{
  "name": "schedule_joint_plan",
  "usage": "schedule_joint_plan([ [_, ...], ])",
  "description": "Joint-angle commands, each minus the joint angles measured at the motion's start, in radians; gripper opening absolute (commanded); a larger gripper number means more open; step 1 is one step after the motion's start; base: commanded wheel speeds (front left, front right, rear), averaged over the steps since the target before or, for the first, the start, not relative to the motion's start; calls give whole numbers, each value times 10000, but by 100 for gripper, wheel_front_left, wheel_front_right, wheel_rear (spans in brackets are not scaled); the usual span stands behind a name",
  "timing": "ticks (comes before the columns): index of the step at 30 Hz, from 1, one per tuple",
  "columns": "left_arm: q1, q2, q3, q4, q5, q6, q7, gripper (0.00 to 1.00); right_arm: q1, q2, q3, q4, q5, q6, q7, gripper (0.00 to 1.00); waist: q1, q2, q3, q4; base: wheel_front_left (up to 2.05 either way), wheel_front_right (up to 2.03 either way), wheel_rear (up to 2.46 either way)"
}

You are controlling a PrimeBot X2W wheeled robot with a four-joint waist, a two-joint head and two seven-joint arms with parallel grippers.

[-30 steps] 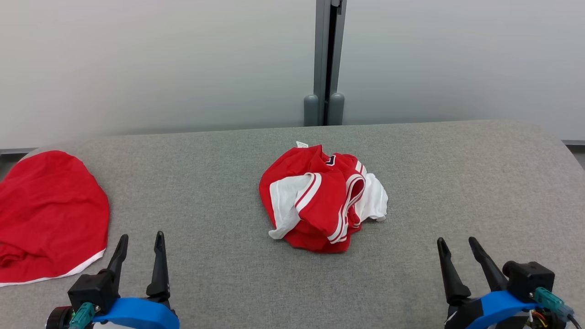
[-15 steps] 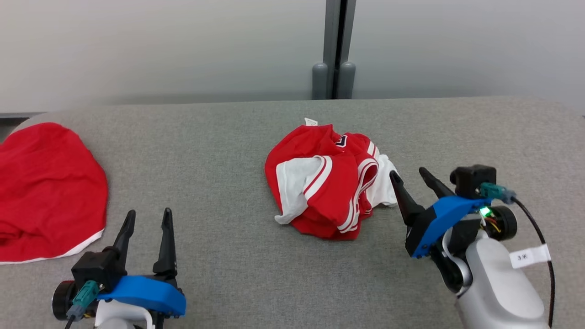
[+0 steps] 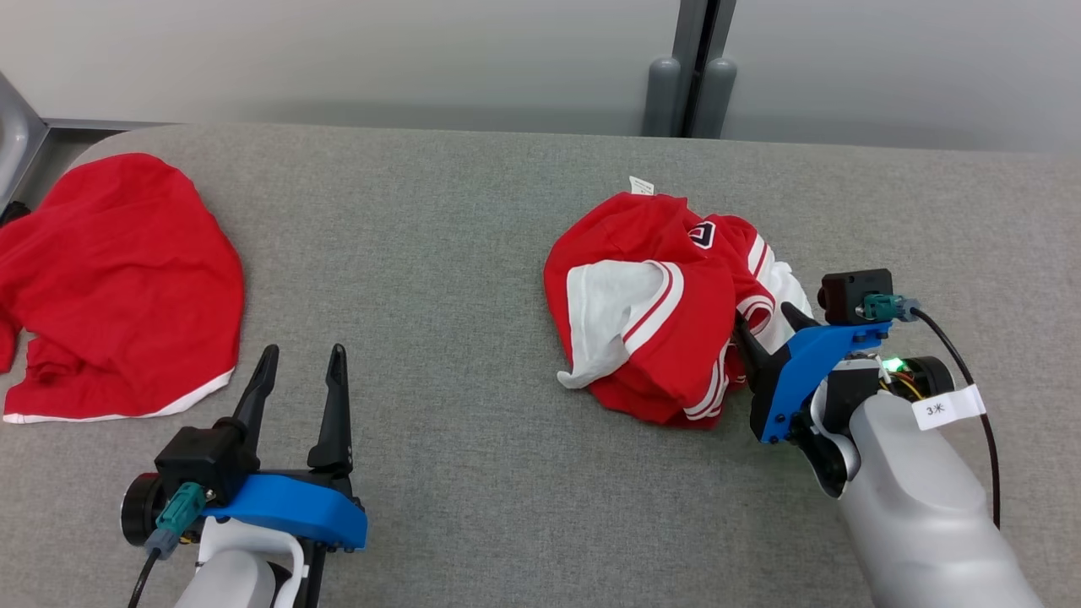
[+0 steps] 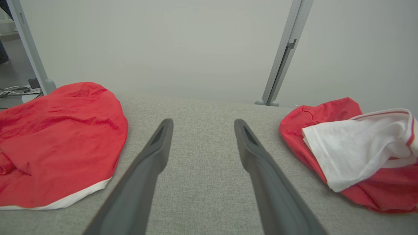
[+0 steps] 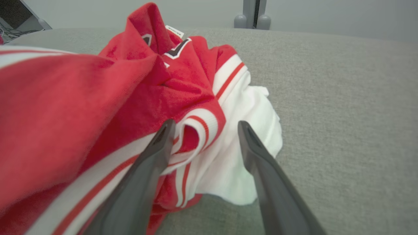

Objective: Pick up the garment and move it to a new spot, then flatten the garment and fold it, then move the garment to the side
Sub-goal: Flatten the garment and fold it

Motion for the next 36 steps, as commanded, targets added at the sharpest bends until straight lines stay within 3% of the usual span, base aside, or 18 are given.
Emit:
schedule_joint_plan([
  [1, -210, -2, 21, 9, 15, -38, -55, 100, -236, -44, 84, 178, 144, 5, -8, 100, -1, -2, 49, 50, 0, 0, 0],
  [2, -211, -22, 7, 17, 18, -39, -65, 100, -292, -45, 159, 358, 323, 5, 13, 100, -1, -2, 67, 70, 0, 0, 0],
  [3, -207, -35, -7, 34, 20, -56, -70, 100, -346, -45, 275, 510, 522, 5, 46, 83, -1, -2, 81, 89, 0, 0, 0],
  [4, -214, -43, -23, 60, 20, -76, -67, 100, -389, -44, 441, 625, 856, 5, 82, 47, -1, -2, 92, 109, 0, 0, 0],
  [5, -228, -53, -31, 86, 17, -80, -72, 100, -450, -41, 636, 694, 1067, 5, 45, 19, -1, -2, 98, 123, 0, 0, 0],
  [6, -244, -64, -46, 106, 14, -89, -82, 100, -502, -39, 846, 724, 1381, 5, 24, 0, -1, -2, 91, 137, 0, 0, 0],
  [11, -211, -83, -85, 246, -6, -123, -120, 100, -802, -50, 1647, 647, 2055, 5, -562, 0, -1, -2, -107, 152, 0, 0, 0],
  [18, 80, -75, -117, 363, -53, -80, -140, 100, -1439, -44, 2301, -114, 1752, 5, -1741, 0, -1, -2, -773, 139, 0, 0, 0],
  [31, 384, 125, -58, -7, -65, 115, -129, 100, -3446, -41, 4190, -3003, 2560, 5, -1124, 0, -1, -2, -1088, 343, 0, 0, 0],
  [36, 387, 196, 13, -192, -85, 173, -140, 100, -4459, -45, 4177, -3579, 3015, 5, -1488, 0, -1, -2, -1013, 400, 0, 0, 0],
])
